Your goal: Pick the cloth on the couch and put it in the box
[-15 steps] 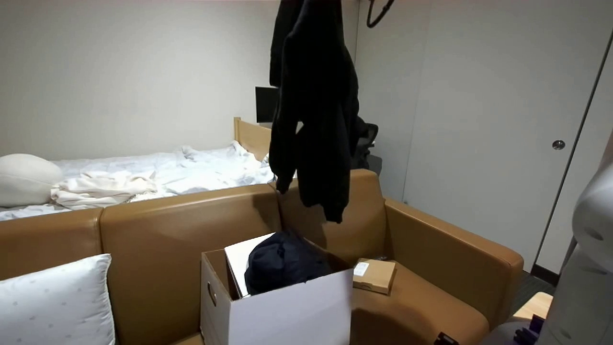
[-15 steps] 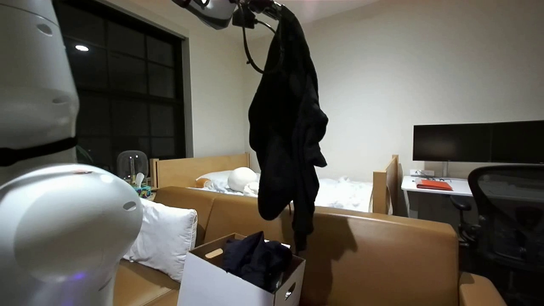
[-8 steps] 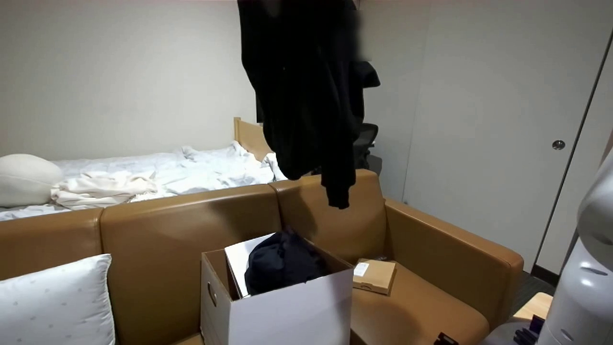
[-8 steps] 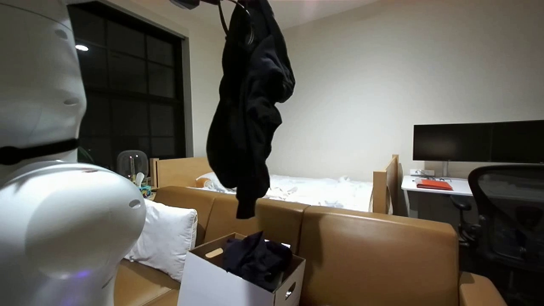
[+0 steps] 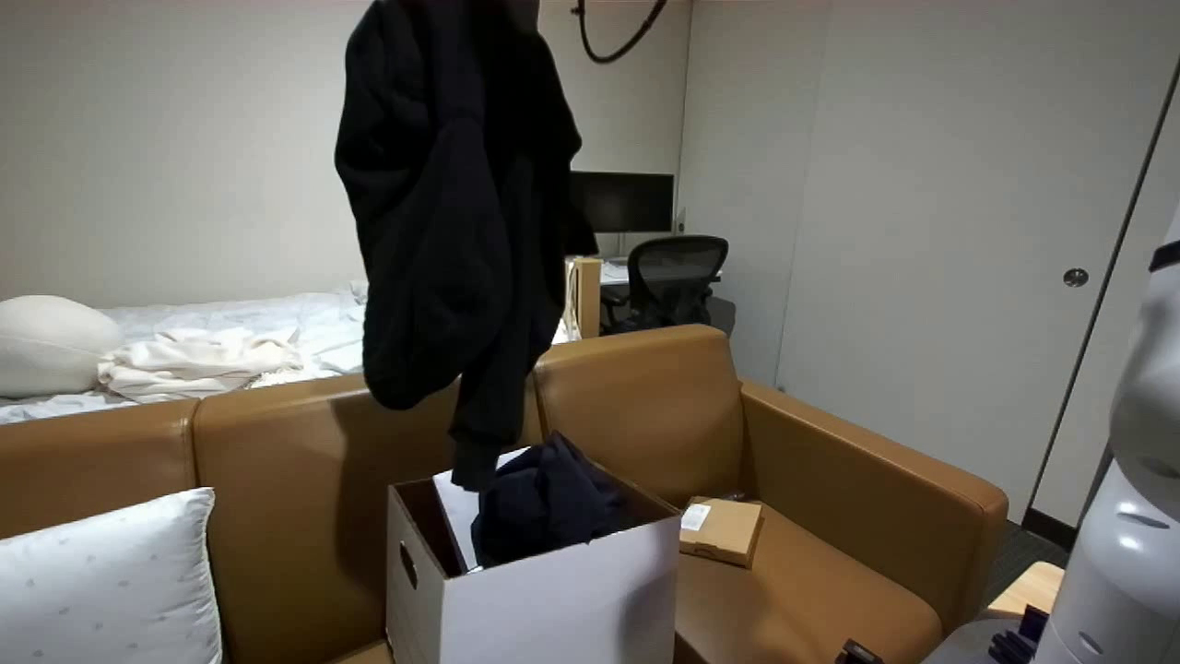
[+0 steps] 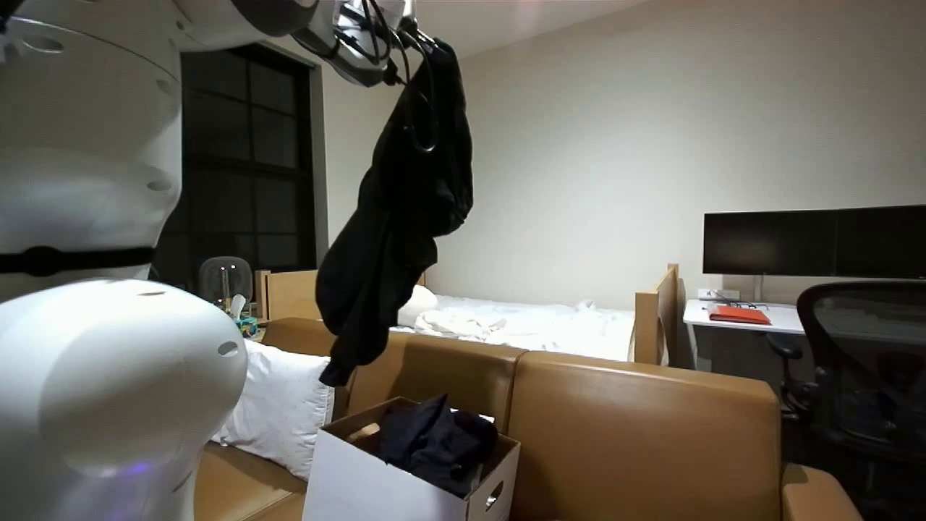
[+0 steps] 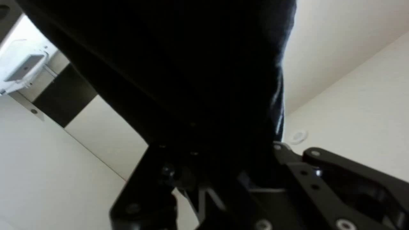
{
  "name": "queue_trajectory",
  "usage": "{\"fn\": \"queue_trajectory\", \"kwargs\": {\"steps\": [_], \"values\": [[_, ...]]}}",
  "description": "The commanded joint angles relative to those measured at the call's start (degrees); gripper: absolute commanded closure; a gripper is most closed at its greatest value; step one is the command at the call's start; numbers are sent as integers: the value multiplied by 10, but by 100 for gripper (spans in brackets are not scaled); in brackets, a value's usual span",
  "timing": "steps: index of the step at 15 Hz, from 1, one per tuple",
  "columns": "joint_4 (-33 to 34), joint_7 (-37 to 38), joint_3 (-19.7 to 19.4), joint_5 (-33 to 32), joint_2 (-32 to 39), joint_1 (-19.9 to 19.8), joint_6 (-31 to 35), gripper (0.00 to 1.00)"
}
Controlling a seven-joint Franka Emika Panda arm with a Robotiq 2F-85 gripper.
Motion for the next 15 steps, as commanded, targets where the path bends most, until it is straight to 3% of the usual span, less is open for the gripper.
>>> {"fn": "queue_trajectory", "kwargs": {"steps": [1, 5, 9, 13, 15], "values": [[-19, 67, -26, 4, 24, -24, 39, 99], [-168, 29, -27, 106, 5, -50, 67, 99], [-304, 62, -25, 160, -3, -54, 140, 99], [-446, -3, 9, 290, -66, -57, 243, 99], [-499, -40, 28, 365, -99, -41, 261, 99]]}}
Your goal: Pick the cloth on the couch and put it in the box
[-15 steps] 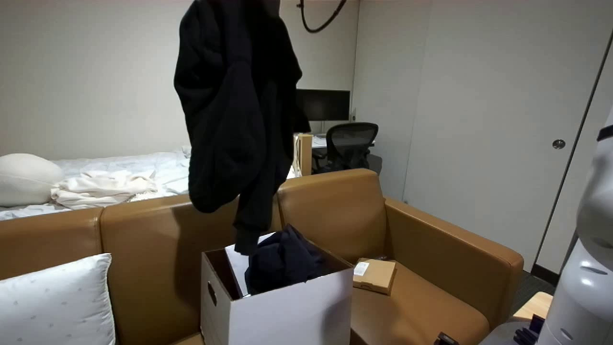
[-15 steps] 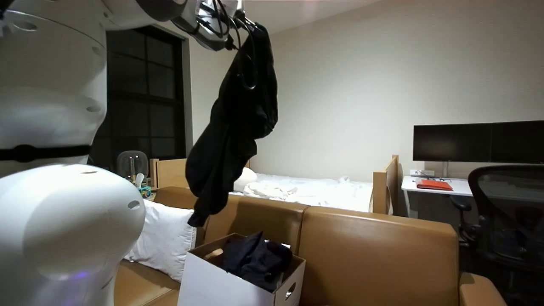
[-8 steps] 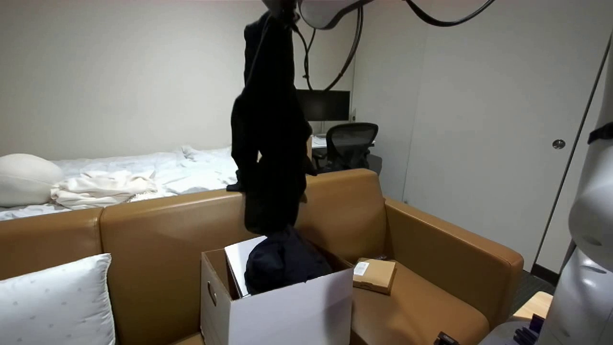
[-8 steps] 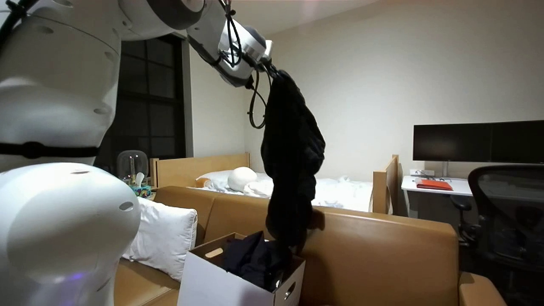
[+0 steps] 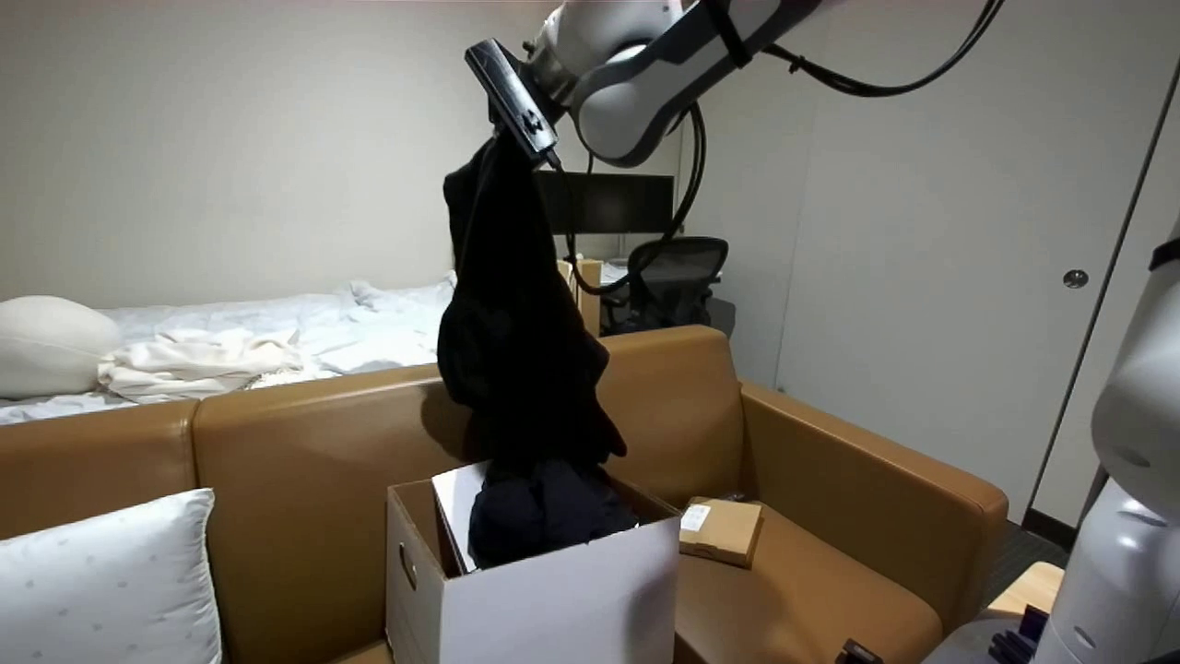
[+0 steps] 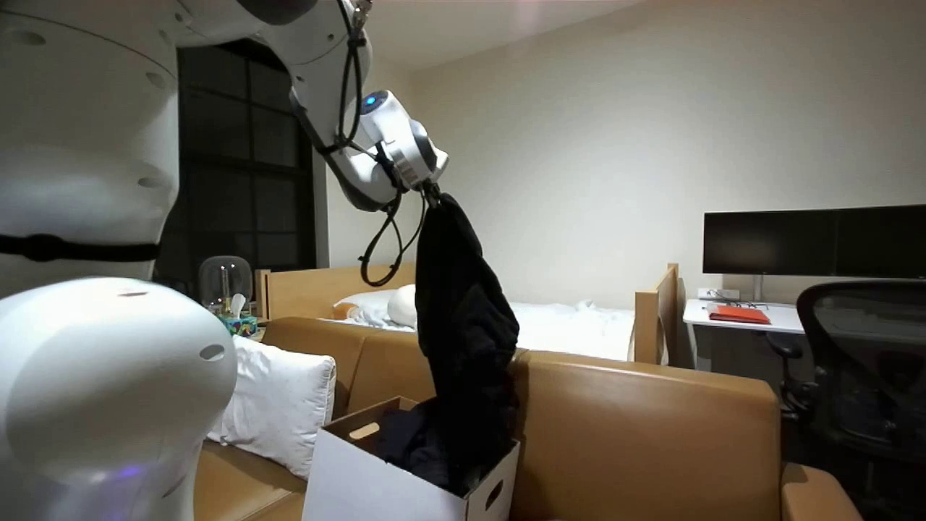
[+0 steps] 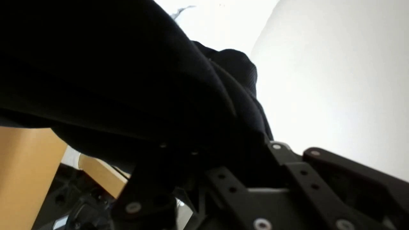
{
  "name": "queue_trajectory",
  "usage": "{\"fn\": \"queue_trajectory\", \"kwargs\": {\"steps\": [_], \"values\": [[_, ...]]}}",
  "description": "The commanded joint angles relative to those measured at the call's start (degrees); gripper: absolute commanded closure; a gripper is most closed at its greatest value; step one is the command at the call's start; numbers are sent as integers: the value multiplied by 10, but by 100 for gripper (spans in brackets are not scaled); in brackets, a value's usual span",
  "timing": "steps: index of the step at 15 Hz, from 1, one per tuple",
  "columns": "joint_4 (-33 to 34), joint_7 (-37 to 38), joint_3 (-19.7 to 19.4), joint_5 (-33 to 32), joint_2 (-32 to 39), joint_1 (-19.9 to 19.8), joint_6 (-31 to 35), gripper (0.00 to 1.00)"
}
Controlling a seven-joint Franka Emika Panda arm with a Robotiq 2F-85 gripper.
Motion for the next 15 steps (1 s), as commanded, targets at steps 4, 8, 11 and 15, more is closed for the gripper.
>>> {"fn": "queue_trajectory", "kwargs": {"steps": [4, 8, 11, 15], "values": [[-175, -103, -10, 287, -125, 86, -70, 99], [-163, -85, -54, 320, -88, 60, -161, 99], [-110, -92, -79, 349, -22, 47, -217, 99], [-54, -158, -72, 460, 51, 73, -280, 99]]}}
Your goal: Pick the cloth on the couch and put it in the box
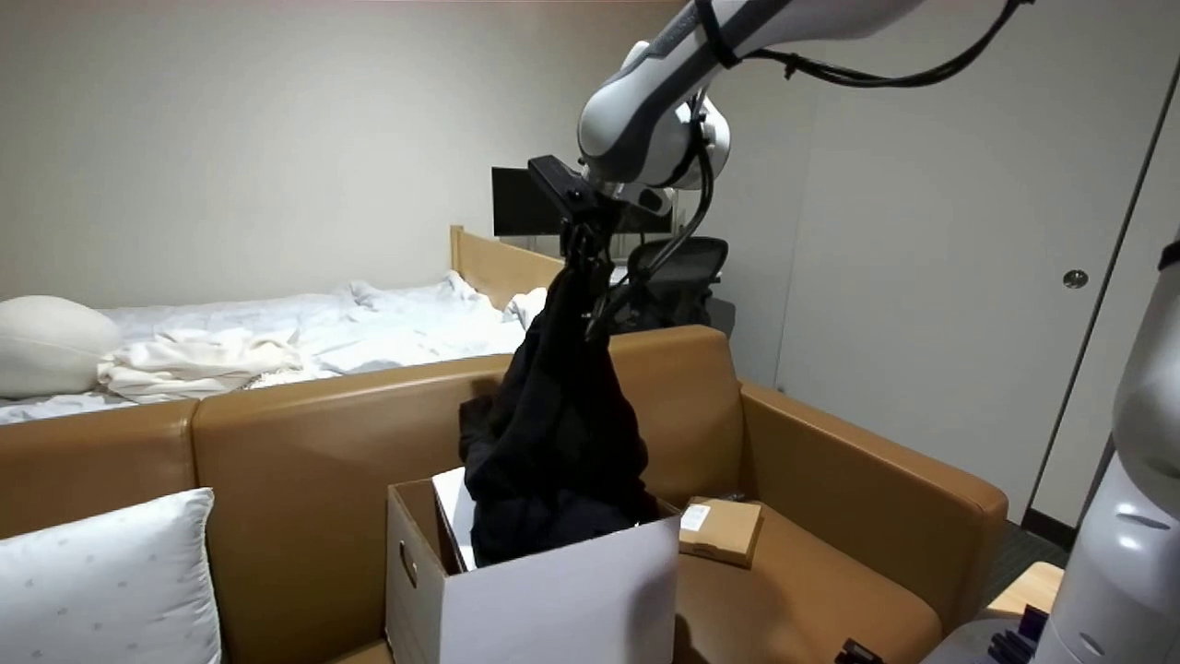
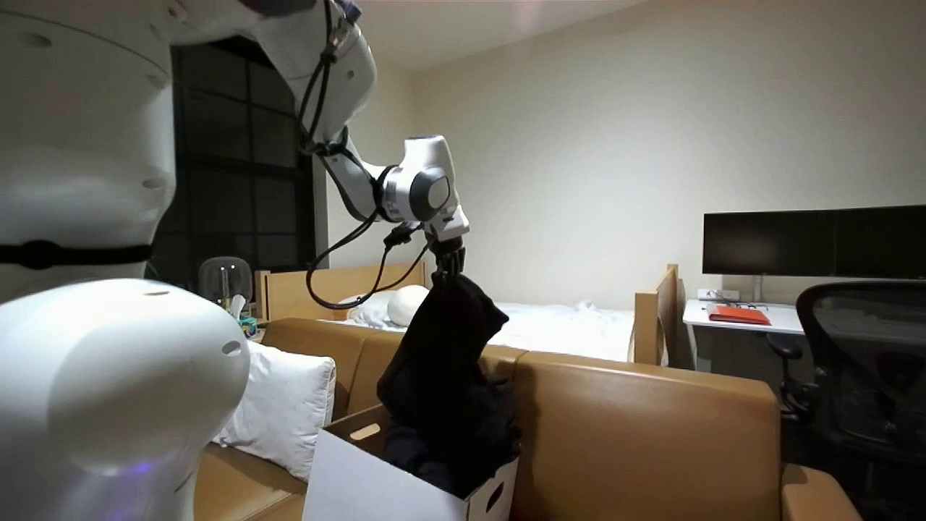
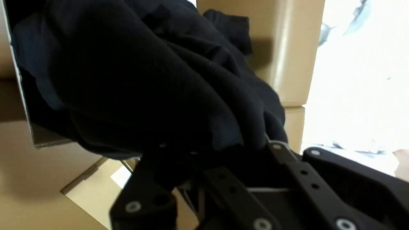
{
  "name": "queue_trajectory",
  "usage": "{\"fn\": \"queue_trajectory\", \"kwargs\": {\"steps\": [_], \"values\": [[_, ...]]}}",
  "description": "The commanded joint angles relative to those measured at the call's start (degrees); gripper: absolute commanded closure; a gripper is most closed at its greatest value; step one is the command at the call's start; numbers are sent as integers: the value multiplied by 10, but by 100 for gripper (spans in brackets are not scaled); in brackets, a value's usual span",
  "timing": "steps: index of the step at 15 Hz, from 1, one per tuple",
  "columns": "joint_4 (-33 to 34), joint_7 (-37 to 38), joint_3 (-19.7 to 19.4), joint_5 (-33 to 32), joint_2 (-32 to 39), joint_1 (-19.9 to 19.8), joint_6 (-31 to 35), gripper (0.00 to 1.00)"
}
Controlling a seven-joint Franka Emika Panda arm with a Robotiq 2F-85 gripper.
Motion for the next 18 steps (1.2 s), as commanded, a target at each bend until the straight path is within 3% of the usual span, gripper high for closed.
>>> {"fn": "queue_trajectory", "kwargs": {"steps": [1, 3, 6, 9, 10, 12, 14, 16, 18], "values": [[63, -58, 15, 92, 72, 20, -72, 99], [83, -68, 18, 109, 96, 27, -118, 99], [72, -42, 8, 85, 95, 41, -97, 94], [73, -42, 6, 85, 97, 42, -96, 94], [73, -42, 6, 85, 97, 42, -96, 99], [62, 58, -26, -45, 156, 84, 12, 99], [63, 129, -58, -99, 208, 112, 60, 99], [74, 159, -70, -78, 269, 130, 82, 99], [105, 151, -52, -34, 340, 130, 69, 99]]}}
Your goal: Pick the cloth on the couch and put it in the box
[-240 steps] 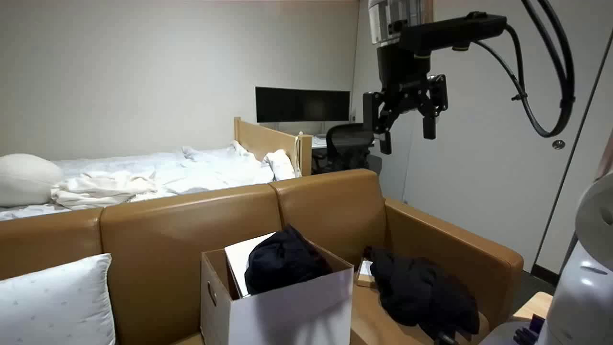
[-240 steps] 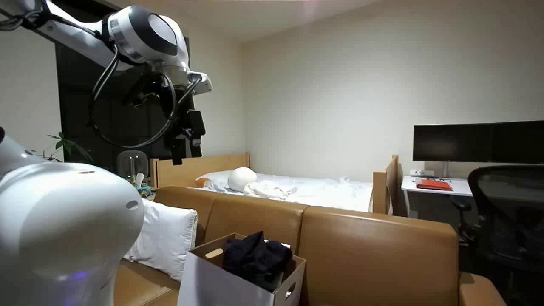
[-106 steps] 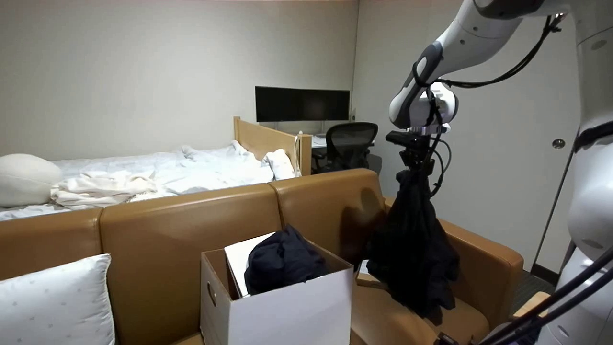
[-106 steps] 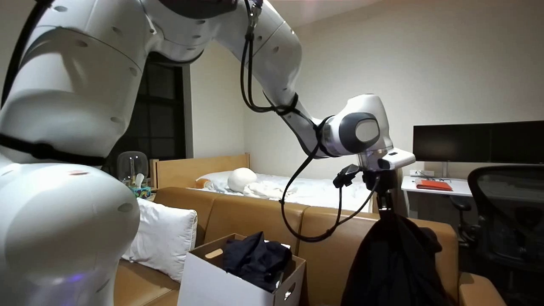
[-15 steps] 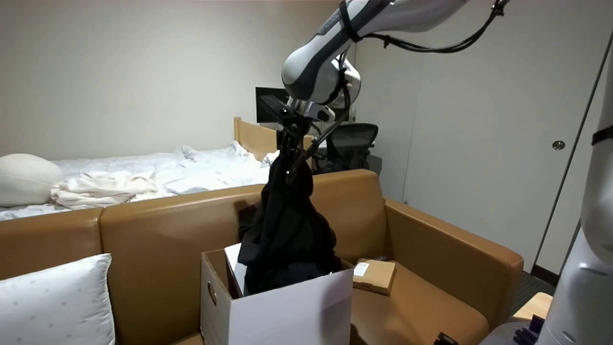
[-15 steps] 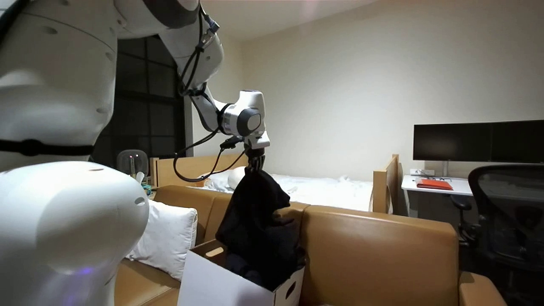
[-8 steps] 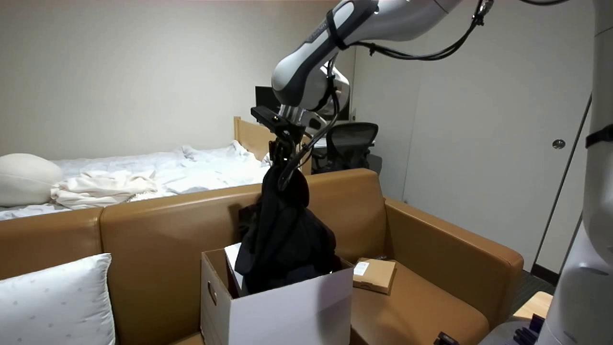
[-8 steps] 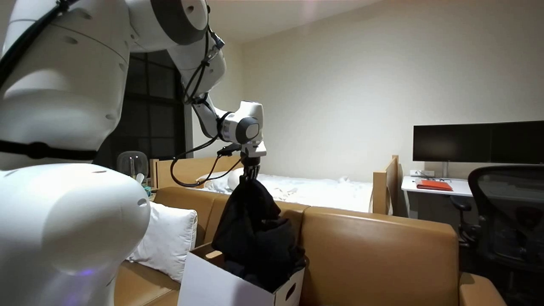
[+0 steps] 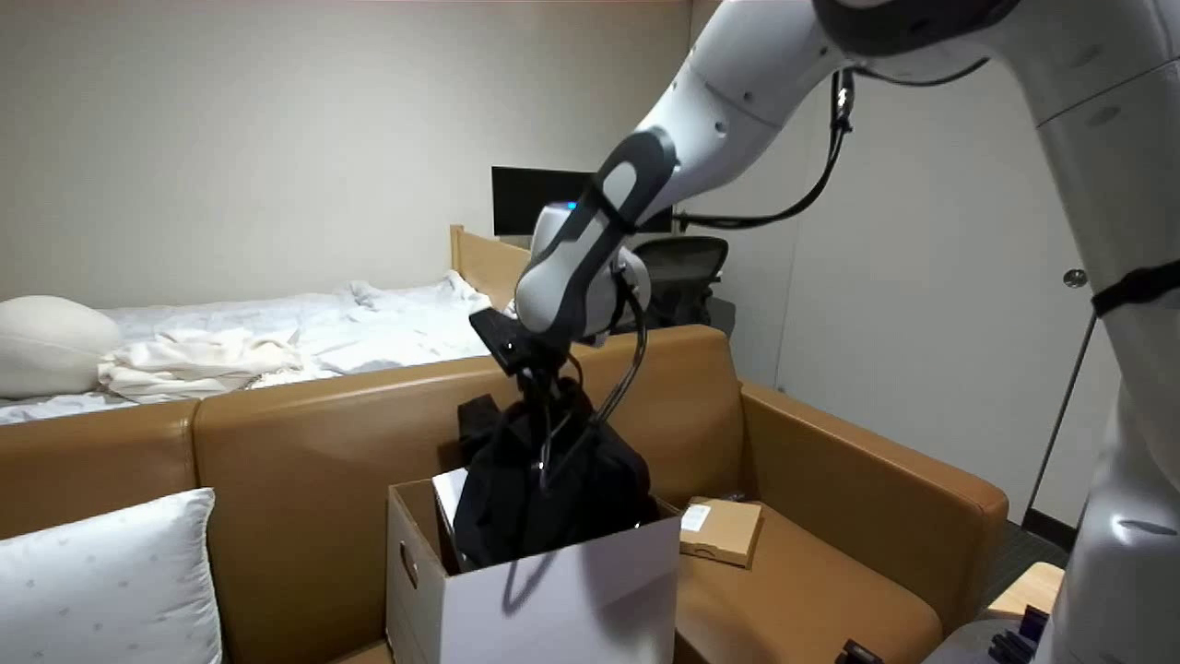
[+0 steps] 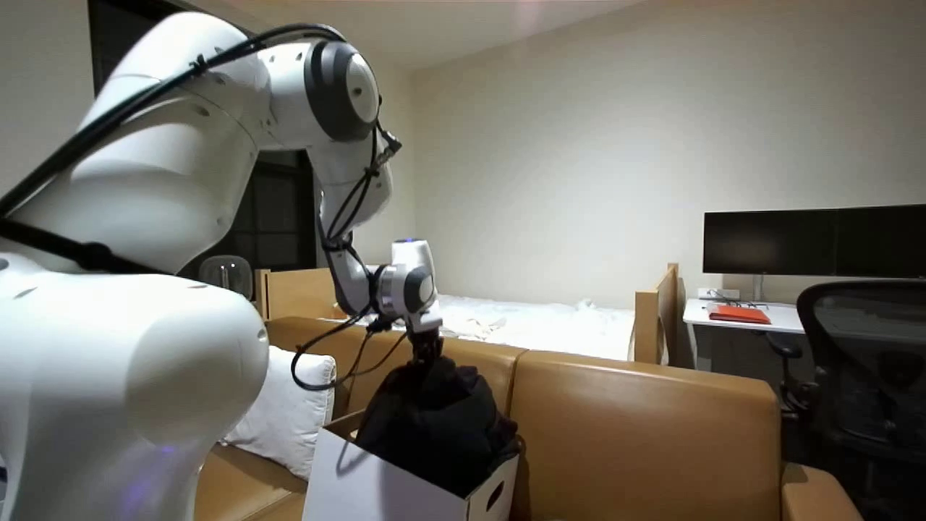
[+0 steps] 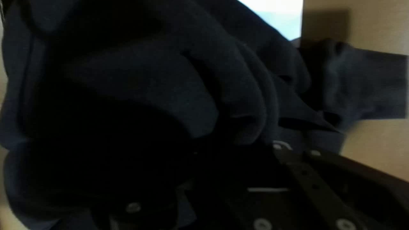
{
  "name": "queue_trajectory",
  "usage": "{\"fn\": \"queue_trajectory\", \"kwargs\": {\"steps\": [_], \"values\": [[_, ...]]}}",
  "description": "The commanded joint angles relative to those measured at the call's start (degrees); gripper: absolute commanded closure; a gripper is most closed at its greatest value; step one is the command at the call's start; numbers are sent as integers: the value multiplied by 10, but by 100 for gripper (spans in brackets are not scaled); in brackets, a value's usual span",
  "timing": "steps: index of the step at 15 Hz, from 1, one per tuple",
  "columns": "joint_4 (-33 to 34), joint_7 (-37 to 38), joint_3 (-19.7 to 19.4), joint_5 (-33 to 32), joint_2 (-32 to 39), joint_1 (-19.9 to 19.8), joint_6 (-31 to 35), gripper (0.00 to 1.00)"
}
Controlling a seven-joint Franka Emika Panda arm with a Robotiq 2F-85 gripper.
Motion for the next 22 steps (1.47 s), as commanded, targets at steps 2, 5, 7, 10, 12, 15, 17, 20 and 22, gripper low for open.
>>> {"fn": "queue_trajectory", "kwargs": {"steps": [2, 5, 7, 10, 12, 15, 17, 20, 22], "values": [[63, 0, 0, 40, 110, 15, -35, 99], [58, -6, -3, 41, 111, 21, -14, 94], [68, -5, -4, 40, 112, 21, -27, 99], [189, -82, 67, 103, 225, -51, -120, 99], [238, -102, 79, 136, 272, -60, -176, 99], [344, -75, 72, 165, 363, -57, -267, 99], [418, -54, 67, 179, 419, -53, -330, 99], [527, -37, 71, 195, 492, -54, -398, 99], [600, -30, 76, 191, 534, -57, -444, 99]]}}
